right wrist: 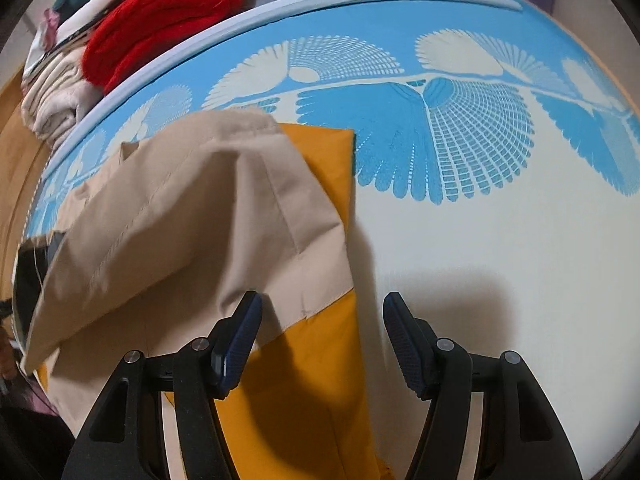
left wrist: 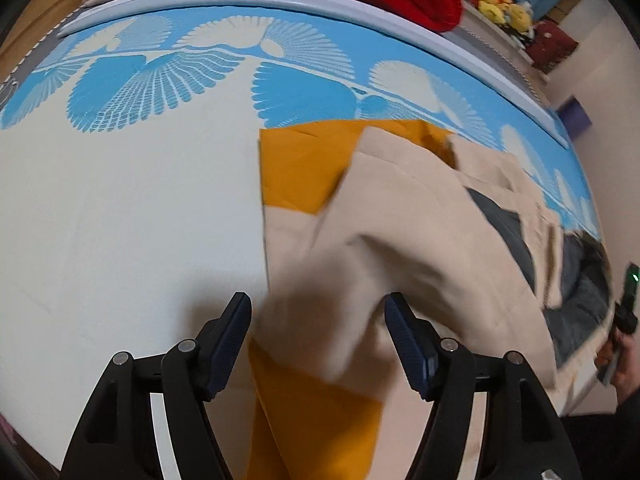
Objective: Fold large clothes
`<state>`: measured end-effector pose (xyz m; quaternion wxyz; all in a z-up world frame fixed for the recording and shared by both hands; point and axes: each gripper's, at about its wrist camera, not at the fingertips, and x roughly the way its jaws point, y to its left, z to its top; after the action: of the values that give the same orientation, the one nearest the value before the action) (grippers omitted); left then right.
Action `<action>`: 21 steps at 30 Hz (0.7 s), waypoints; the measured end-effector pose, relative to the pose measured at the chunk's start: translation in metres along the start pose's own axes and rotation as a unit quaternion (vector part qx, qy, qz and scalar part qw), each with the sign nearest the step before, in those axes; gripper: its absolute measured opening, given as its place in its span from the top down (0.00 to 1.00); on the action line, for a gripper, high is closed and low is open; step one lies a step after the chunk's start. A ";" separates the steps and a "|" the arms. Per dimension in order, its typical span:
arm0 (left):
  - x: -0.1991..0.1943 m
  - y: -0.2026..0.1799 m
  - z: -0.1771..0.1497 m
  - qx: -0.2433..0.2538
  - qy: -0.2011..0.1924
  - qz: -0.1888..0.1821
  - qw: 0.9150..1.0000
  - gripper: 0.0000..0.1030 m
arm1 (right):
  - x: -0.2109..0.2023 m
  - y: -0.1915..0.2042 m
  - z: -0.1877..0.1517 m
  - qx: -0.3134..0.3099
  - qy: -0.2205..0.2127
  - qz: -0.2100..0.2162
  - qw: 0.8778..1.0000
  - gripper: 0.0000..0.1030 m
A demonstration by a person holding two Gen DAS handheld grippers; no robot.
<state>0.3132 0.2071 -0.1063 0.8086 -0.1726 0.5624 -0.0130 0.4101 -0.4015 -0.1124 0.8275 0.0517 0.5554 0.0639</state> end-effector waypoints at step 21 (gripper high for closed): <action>-0.010 0.018 0.027 -0.060 -0.064 0.031 0.996 0.99 | -0.014 0.017 0.034 0.060 -0.068 -0.018 0.996 0.96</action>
<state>0.3308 0.2329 -0.0943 0.8314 -0.2034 0.5139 0.0566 0.4354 -0.3878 -0.0842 0.8599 0.0949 0.5015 0.0117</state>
